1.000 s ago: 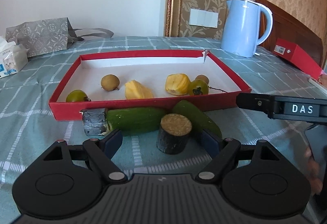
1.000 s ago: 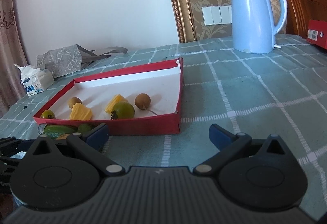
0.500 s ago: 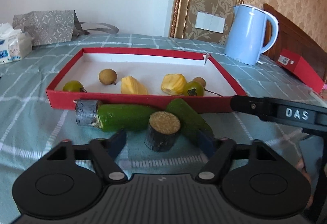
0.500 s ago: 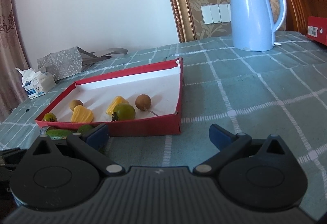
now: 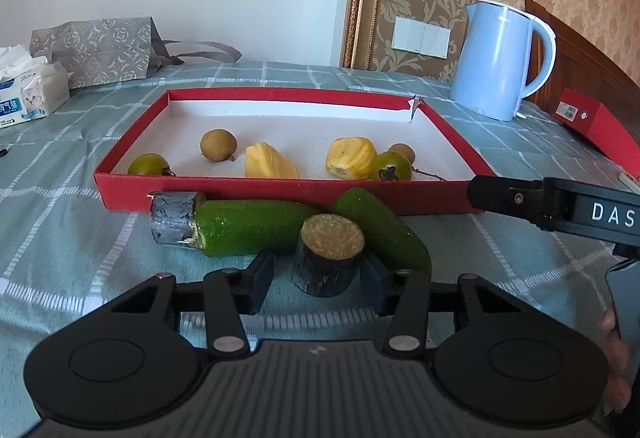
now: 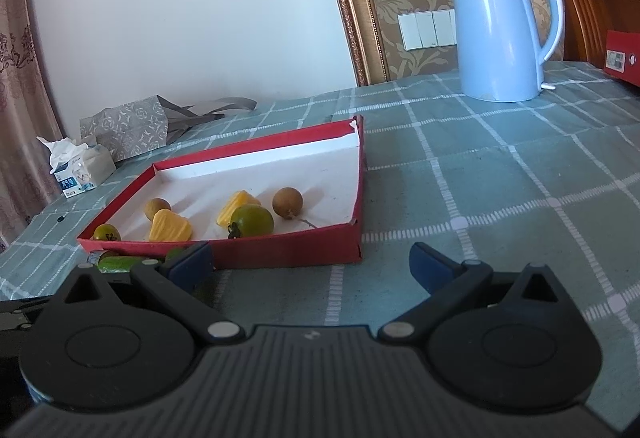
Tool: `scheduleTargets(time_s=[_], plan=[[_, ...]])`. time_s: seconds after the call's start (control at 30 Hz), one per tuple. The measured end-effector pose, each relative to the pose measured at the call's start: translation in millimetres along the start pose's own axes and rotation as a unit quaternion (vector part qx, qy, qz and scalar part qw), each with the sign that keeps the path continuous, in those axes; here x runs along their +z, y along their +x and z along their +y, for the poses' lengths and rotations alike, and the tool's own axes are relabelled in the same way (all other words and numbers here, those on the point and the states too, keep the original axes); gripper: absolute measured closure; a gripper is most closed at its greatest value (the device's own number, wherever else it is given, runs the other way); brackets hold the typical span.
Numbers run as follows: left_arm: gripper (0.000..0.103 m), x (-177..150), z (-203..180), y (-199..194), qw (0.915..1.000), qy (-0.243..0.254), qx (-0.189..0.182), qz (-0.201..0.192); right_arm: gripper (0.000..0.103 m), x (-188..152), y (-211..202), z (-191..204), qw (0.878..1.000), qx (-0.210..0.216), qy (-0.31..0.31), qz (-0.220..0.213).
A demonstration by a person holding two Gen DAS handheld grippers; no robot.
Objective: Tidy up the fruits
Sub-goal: 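Close the left gripper on the dark chunk while the right gripper grasps a green cucumber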
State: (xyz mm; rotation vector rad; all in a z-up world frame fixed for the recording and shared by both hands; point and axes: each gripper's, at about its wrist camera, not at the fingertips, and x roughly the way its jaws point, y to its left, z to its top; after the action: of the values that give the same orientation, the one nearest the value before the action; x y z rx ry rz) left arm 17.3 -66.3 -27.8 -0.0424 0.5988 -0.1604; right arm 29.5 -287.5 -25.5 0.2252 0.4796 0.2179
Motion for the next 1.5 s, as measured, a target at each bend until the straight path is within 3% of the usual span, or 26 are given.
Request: scheduleTargets(time_s=[0.03, 0.07, 0.57, 0.83, 1.0, 1.2, 1.33, 1.47, 1.5], plan=[[0.065, 0.0, -0.1, 0.2, 1.0, 0.001, -0.001, 0.0, 0.0, -0.2, 0.5, 0.5, 1.0, -0.001, -0.002, 0.001], [0.068, 0.0, 0.1, 0.2, 0.9999, 0.002, -0.012, 0.0, 0.0, -0.8, 0.7, 1.8, 1.0, -0.003, -0.006, 0.002], [0.069, -10.5, 15.5, -19.0, 0.9996, 0.008, -0.026, -0.003, 0.0, -3.6, 3.4, 8.6, 1.0, 0.002, -0.026, 0.013], [0.07, -18.8, 41.5, -37.3, 0.9998, -0.012, 0.001, -0.015, 0.0, -10.5, -4.7, 37.0, 0.994, 0.044, -0.103, 0.002], [0.07, -21.3, 45.0, -37.1, 0.9998, -0.006, 0.006, -0.02, 0.0, -14.7, -0.6, 53.2, 0.989, 0.037, -0.146, 0.013], [0.064, -19.6, 40.6, -33.3, 0.9998, 0.013, 0.006, -0.014, 0.0, -12.6, 2.3, 48.2, 0.991, 0.041, -0.129, 0.019], [0.047, -17.3, 42.3, -30.8, 0.9999, -0.001, -0.011, -0.01, 0.0, -13.2, 3.4, 49.0, 0.99, 0.043, -0.133, 0.022], [0.047, -15.9, 43.5, -30.4, 0.9999, -0.008, -0.005, -0.01, 0.0, -13.5, 6.3, 55.2, 0.987, 0.043, -0.15, 0.023], [0.052, -15.6, 43.8, -31.7, 0.9999, -0.006, 0.002, -0.014, 0.0, -13.4, 6.8, 56.4, 0.987, 0.042, -0.155, 0.022]])
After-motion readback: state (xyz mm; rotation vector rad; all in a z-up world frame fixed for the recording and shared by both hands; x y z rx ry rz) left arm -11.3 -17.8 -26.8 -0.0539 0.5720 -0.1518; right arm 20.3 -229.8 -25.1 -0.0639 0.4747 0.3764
